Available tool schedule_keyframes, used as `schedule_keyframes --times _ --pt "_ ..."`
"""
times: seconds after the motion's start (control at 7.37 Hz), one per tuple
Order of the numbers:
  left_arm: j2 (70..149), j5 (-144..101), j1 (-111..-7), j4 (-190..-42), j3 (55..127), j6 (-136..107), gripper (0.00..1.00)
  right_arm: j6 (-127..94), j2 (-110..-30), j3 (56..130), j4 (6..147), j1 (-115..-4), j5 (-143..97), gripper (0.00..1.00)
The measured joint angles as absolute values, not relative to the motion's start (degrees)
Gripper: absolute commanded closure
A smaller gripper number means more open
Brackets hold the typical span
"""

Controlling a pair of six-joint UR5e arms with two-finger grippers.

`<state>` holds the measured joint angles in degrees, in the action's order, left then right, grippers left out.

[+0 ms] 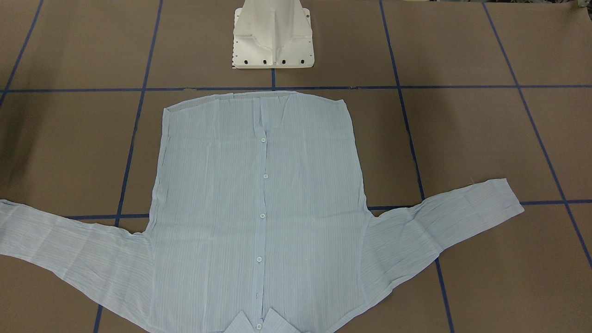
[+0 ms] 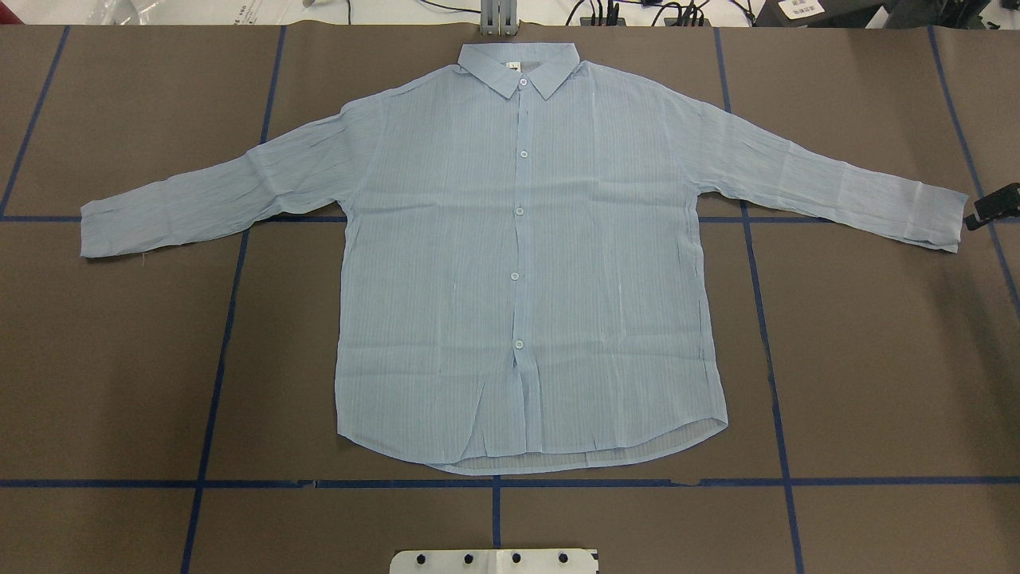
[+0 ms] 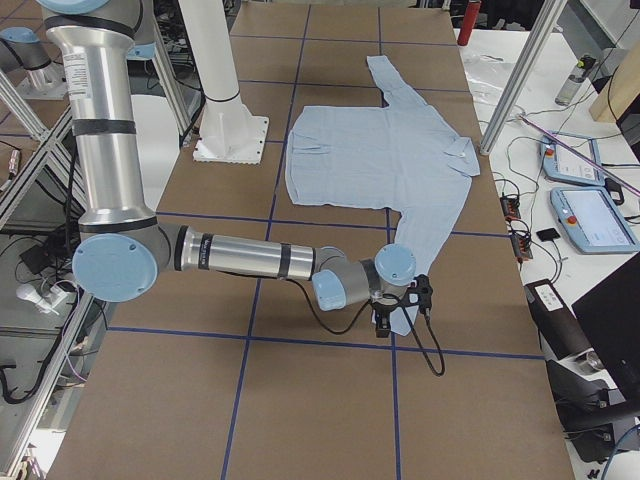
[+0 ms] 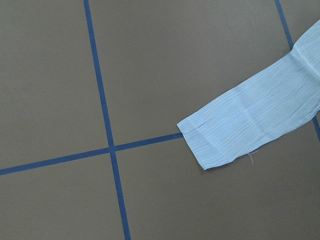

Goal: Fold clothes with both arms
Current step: 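Reach the right gripper to the sleeve cuff nearest it and grasp it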

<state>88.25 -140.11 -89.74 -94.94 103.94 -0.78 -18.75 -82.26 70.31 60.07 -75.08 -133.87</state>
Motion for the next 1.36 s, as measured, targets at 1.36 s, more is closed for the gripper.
schedule_keyframes --times 1.36 --pt "88.89 -140.18 -89.72 -95.1 103.8 -0.94 0.0 -18.69 -79.97 65.78 58.72 -71.13 -131.74 0.34"
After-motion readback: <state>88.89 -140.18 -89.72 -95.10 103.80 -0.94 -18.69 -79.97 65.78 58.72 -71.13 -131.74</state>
